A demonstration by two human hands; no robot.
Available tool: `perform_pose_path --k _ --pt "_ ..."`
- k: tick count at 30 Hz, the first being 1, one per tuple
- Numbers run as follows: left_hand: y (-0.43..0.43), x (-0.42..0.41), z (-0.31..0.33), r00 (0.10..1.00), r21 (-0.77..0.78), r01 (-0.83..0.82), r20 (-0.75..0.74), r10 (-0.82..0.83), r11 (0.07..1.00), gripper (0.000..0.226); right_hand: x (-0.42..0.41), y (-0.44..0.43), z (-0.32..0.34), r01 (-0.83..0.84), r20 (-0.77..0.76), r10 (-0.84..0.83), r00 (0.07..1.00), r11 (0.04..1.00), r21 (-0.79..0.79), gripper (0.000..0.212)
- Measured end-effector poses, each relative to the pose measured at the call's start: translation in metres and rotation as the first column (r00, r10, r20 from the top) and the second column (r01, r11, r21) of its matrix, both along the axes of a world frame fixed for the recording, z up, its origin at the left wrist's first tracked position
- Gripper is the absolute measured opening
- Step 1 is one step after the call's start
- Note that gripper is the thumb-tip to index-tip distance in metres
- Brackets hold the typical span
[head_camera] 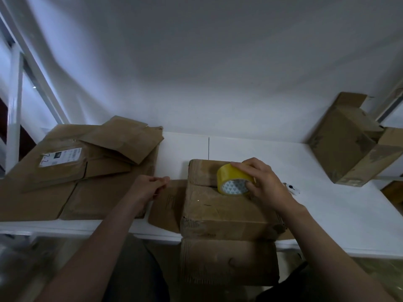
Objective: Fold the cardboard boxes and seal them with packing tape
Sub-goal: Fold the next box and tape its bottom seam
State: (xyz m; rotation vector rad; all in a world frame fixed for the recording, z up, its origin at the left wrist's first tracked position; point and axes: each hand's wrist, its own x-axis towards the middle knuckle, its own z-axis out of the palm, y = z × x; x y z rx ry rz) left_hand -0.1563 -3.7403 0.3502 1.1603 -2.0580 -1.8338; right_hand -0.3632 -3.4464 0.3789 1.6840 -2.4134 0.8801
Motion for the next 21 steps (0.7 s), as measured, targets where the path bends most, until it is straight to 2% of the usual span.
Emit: perform_pose_path --k 8,12,18,21 --pt "-0.001 -0.001 -0.014 0.999 0.022 0.031 0.019 -0.032 0.999 0.026 0.015 -0.008 0.001 0.098 -0.057 -0.099 0.993 0.995 -0.012 0.079" --pt "-0.002 -0.002 -0.023 1.0 0.01 0.009 0.011 -0.009 1.0 0.027 0.031 -0.013 0.002 0.148 -0.099 -0.15 0.984 0.989 -0.029 0.071" --pt "0.012 -0.009 -0.033 0.998 -0.055 0.032 0.047 -0.03 0.998 0.02 0.034 -0.023 0.001 0.182 -0.131 -0.179 0.975 0.983 0.009 0.076" --pt "0.028 -0.015 -0.046 0.999 -0.078 -0.02 0.04 0.023 0.997 0.021 0.041 -0.024 0.0 0.218 -0.111 -0.218 0.97 0.976 -0.012 0.073"
